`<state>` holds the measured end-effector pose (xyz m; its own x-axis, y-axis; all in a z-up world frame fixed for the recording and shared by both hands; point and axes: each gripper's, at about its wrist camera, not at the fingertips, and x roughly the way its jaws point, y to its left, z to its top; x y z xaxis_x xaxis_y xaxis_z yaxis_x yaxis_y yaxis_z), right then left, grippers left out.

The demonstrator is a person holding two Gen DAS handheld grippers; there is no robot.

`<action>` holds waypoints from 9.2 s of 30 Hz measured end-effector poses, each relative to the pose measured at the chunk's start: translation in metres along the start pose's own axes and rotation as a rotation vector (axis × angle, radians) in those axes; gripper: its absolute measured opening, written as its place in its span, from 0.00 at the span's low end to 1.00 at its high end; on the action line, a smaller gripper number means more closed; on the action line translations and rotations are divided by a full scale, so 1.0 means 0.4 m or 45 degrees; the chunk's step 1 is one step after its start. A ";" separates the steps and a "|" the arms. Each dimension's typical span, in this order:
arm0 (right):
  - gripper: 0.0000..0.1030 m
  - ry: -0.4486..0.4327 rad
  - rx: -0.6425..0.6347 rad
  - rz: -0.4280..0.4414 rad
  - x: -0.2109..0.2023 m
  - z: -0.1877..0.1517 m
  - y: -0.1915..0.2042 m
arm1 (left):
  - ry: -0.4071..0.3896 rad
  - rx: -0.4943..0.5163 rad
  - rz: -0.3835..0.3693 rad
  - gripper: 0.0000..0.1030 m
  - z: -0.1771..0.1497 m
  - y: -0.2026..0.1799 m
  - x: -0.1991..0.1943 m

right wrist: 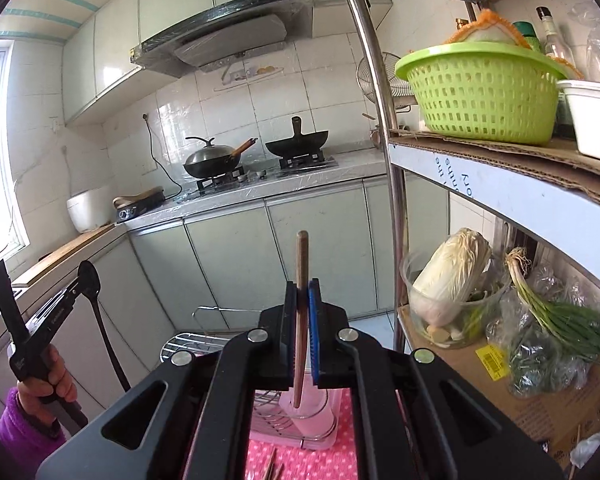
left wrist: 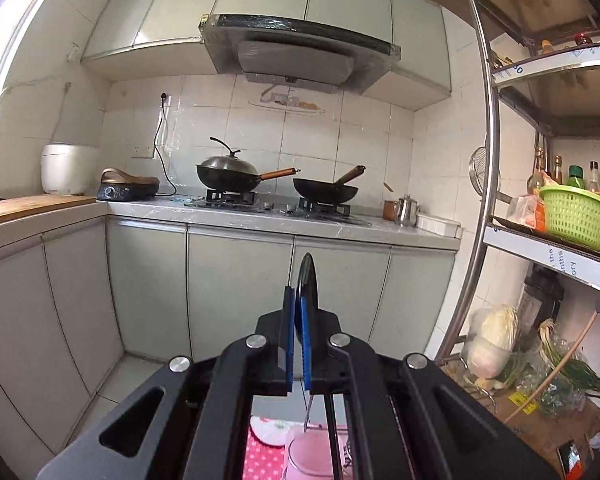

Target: Organize utensils

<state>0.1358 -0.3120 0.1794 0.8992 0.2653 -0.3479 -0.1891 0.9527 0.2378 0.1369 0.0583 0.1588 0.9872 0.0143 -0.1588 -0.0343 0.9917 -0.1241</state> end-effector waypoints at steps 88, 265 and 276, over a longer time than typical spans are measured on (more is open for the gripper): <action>0.43 0.634 0.214 0.112 0.048 -0.530 0.016 | 1.101 -0.223 -0.418 0.22 -0.519 -0.020 -0.030; 0.03 -0.427 -0.333 -0.285 0.222 -0.243 0.089 | 0.522 -0.062 -0.192 0.04 -0.077 0.026 0.129; 0.03 -0.243 -0.286 -0.238 0.227 -0.319 0.079 | 0.651 -0.049 -0.181 0.04 -0.177 0.003 0.163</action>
<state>0.1611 -0.2388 0.0398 0.9801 0.0709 -0.1856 -0.0772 0.9967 -0.0269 0.1901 0.0512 0.0791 0.7809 -0.1933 -0.5940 0.0789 0.9738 -0.2132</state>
